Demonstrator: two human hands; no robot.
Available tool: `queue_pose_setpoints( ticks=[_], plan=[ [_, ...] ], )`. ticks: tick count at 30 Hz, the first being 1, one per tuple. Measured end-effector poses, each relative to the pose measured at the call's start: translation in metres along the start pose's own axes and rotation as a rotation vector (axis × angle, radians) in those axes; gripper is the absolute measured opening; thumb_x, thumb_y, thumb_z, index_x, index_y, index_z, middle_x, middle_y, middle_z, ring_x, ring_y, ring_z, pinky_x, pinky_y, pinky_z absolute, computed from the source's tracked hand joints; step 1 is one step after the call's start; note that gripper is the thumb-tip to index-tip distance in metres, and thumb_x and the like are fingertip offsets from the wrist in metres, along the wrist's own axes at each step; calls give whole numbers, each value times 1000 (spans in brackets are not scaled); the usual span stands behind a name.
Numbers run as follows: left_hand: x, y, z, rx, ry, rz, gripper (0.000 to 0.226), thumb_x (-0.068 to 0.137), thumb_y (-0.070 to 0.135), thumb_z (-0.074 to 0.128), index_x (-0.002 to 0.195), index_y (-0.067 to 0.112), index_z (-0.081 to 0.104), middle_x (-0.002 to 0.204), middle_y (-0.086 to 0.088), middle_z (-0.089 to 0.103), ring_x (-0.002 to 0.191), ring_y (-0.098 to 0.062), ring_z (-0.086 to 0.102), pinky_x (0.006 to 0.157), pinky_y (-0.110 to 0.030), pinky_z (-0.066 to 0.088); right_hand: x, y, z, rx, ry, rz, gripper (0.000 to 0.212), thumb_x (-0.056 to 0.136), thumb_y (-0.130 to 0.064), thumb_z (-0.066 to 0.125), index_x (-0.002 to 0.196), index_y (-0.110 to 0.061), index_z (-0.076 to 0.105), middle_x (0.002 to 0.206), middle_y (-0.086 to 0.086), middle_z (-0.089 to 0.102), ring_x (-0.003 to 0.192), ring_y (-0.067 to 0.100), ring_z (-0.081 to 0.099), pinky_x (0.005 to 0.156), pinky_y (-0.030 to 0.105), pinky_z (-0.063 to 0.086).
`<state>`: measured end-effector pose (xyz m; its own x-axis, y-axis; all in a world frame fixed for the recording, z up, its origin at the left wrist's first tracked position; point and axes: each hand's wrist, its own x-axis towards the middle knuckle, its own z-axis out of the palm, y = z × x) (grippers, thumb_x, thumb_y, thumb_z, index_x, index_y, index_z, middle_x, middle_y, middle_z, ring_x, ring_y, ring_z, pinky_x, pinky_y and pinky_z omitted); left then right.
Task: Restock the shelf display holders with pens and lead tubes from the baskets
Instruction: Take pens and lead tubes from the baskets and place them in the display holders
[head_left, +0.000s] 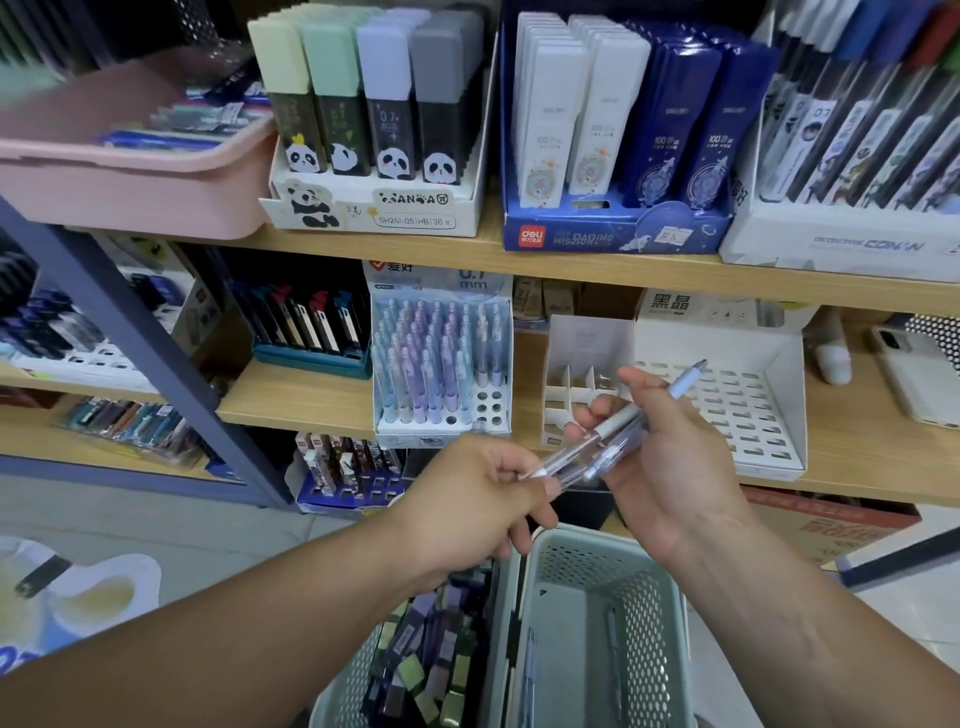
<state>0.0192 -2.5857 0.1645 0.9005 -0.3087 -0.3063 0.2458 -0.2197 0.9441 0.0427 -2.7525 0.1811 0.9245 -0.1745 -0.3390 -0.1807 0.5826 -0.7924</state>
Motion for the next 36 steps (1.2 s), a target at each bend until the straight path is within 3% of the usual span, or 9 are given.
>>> queue_pose_setpoints(
  ticks=[3,8,12,17,22,27,32,36],
  plan=[
    [-1,0,-2,-39,76,34,17,97,14,65,82,13,73,76,-9,74,48,-14,56,44,-24,45,1,2,-1,-88,36,28,19,105,-23,52,119,-14,60,92,16,77,85,30,76,67,44,62],
    [-2,-4,-3,-71,188,66,16,98,15,63,87,14,75,71,-3,71,50,-11,56,46,-23,46,-1,7,1,-108,37,90,26,106,-35,46,118,-14,58,93,17,77,79,31,76,59,40,61],
    [-3,-4,3,-145,242,110,15,99,13,62,92,15,75,72,-4,71,49,-11,55,45,-22,45,-1,4,3,61,67,73,29,104,-34,49,120,-13,62,100,15,77,88,30,76,65,40,61],
    [-2,-2,10,-327,329,112,13,99,11,62,98,11,74,68,-8,70,48,-13,55,42,-22,43,-2,2,5,100,33,91,28,105,-29,47,128,-16,57,103,18,77,95,33,76,75,44,63],
    [-4,-2,20,-316,253,108,16,100,14,61,97,16,76,76,-13,73,50,-16,58,44,-25,46,-3,6,9,187,67,132,28,101,-21,58,127,-13,62,80,8,67,71,22,71,75,42,62],
    [6,-3,12,25,346,116,21,101,28,59,87,29,74,77,1,73,61,-11,61,57,-28,50,2,5,4,149,132,128,21,101,-17,59,119,-13,67,64,2,55,55,17,59,59,34,58],
    [18,3,-16,69,364,135,23,104,27,52,98,44,65,63,8,56,57,-13,50,56,-30,43,10,2,-6,-6,98,135,20,102,-17,54,118,-16,66,56,-3,36,47,12,35,43,26,36],
    [29,12,-36,60,431,202,12,100,19,59,91,26,58,64,-1,64,52,-14,59,51,-28,45,11,6,-6,-140,71,148,18,101,-17,56,114,-16,68,56,-4,34,46,12,30,39,25,30]
  ],
)
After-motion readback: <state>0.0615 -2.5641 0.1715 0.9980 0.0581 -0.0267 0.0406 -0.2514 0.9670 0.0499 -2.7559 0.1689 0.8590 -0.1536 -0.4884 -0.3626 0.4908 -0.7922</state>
